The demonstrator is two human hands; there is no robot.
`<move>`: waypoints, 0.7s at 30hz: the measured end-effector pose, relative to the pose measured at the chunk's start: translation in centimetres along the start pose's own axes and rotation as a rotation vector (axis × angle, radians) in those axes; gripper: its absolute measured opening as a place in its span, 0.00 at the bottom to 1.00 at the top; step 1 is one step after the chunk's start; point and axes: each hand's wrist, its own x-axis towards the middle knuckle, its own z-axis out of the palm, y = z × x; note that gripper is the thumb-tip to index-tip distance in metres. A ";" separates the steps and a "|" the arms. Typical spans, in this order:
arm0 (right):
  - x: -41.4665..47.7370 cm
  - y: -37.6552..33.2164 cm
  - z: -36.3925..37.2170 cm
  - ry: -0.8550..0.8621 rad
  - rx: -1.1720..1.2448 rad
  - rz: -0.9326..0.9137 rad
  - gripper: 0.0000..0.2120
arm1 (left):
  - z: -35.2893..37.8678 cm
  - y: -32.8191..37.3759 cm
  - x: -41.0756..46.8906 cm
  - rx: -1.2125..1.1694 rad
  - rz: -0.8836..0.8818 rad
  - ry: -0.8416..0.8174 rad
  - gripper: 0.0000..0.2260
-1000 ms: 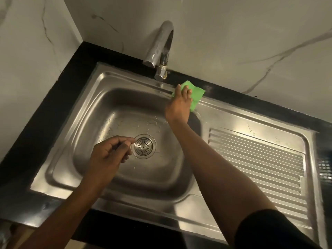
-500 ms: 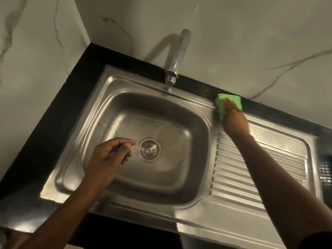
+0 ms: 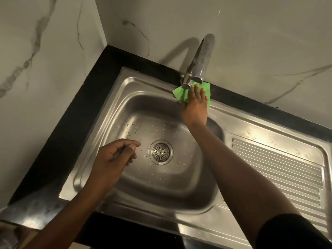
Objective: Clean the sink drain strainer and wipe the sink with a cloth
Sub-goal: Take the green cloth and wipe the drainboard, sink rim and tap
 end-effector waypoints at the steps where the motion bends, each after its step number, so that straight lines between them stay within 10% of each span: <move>1: -0.3 0.3 -0.1 -0.001 0.002 -0.035 0.35 | 0.0 0.0 0.0 -0.002 -0.004 -0.003 0.12; 6: -2.0 6.0 -3.0 -0.150 -0.160 -0.348 0.35 | 0.3 -0.1 0.2 0.001 -0.026 -0.011 0.11; 10: -4.0 7.8 -3.0 -0.023 -0.015 -0.086 0.36 | 0.1 0.0 0.4 0.007 -0.015 -0.021 0.11; 13: -5.1 4.5 -0.3 0.094 0.072 0.088 0.37 | -0.2 0.1 0.6 0.000 -0.015 -0.015 0.11; 21: -4.2 -9.6 6.9 0.036 0.169 -0.162 0.40 | -2.5 -0.7 0.5 0.000 -0.026 0.004 0.09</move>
